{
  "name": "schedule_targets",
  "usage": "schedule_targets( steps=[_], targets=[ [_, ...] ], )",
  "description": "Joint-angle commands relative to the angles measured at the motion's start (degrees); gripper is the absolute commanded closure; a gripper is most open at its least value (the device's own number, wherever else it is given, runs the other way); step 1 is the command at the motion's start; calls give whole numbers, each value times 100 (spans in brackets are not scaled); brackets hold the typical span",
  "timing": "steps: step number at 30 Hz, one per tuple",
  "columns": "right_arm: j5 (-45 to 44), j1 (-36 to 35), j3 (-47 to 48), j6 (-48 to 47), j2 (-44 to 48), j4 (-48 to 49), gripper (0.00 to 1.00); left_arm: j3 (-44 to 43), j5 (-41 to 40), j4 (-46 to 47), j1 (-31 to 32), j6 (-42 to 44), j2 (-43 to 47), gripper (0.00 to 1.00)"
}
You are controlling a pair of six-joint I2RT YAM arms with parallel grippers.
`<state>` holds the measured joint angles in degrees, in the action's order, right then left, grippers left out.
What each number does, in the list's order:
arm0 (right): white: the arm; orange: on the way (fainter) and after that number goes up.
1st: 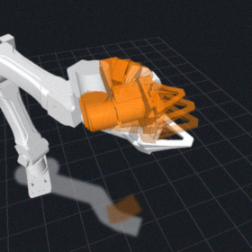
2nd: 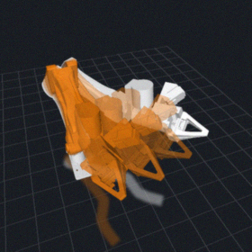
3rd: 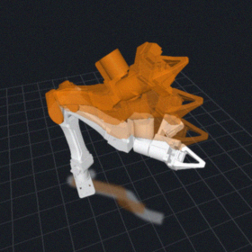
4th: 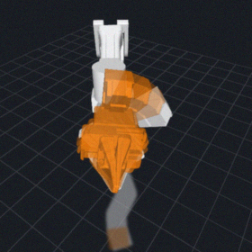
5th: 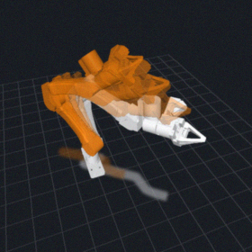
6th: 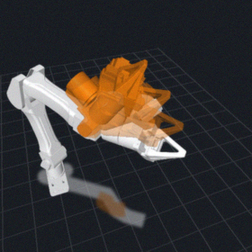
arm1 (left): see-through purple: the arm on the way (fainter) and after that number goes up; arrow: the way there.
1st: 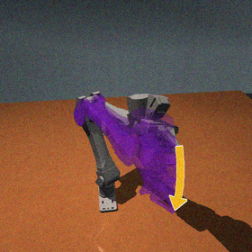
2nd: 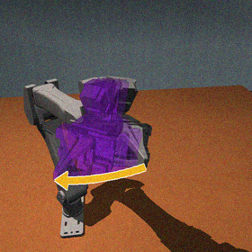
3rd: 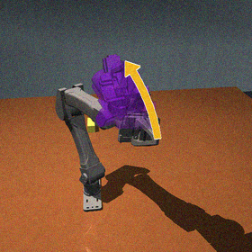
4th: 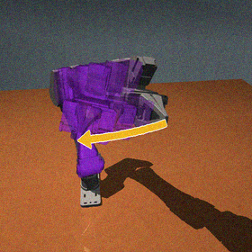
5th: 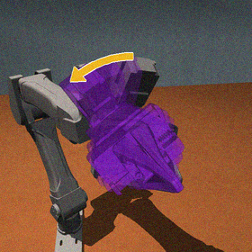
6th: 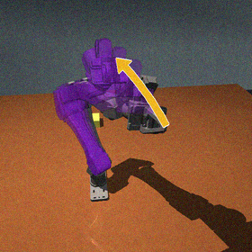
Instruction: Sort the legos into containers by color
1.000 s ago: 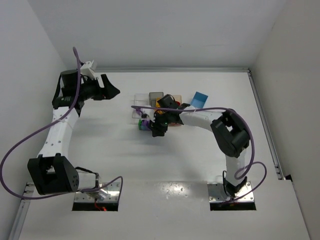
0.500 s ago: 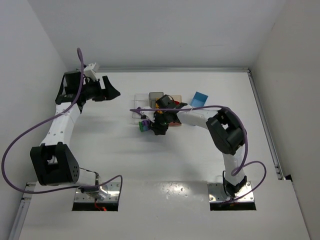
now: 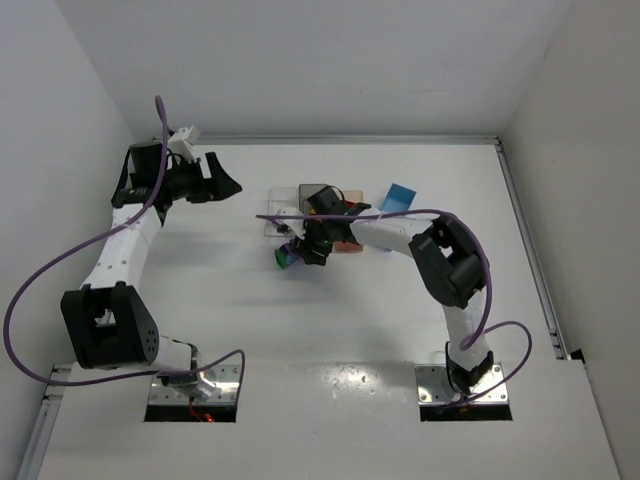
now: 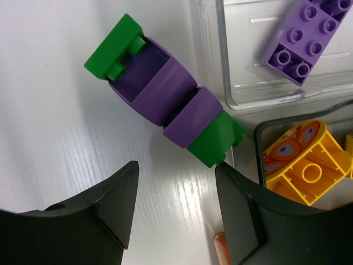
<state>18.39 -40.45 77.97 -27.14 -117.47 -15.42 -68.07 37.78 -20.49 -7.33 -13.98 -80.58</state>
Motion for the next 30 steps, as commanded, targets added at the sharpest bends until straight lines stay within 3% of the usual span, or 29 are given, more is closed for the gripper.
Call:
schedule_targets(
  steps=[1, 16, 18, 21, 22, 24, 25, 28, 30],
  targets=[
    [286, -60, 236, 50, -30, 206, 42, 22, 124, 177, -67, 18, 33, 16],
    [1737, -798, 982, 50, -417, 13, 39, 294, 290, 230, -67, 148, 191, 16],
    [1869, -886, 1114, -2, -487, -145, 39, 295, 527, -328, -119, 499, 244, 16],
    [1870, -939, 948, -2, -277, -145, 39, -74, 1362, -1690, -119, 2604, 174, 16],
    [1818, -887, 843, 59, -155, -145, 38, -135, 1433, -2722, -119, 3855, 174, 16],
    [1747, -816, 476, 111, 319, -145, 38, -136, 1338, -3642, -119, 5004, 60, 16],
    [1686, -755, 334, 112, 513, -145, 38, -136, 1276, -4603, -119, 6289, -10, 15],
    [1484, -632, -246, 357, 1330, -5, 35, 153, 1030, -5411, -119, 7512, -195, 15],
    [1308, -492, -572, 480, 1673, 48, 35, 496, 977, -5413, -119, 7979, -82, 15]
  ],
)
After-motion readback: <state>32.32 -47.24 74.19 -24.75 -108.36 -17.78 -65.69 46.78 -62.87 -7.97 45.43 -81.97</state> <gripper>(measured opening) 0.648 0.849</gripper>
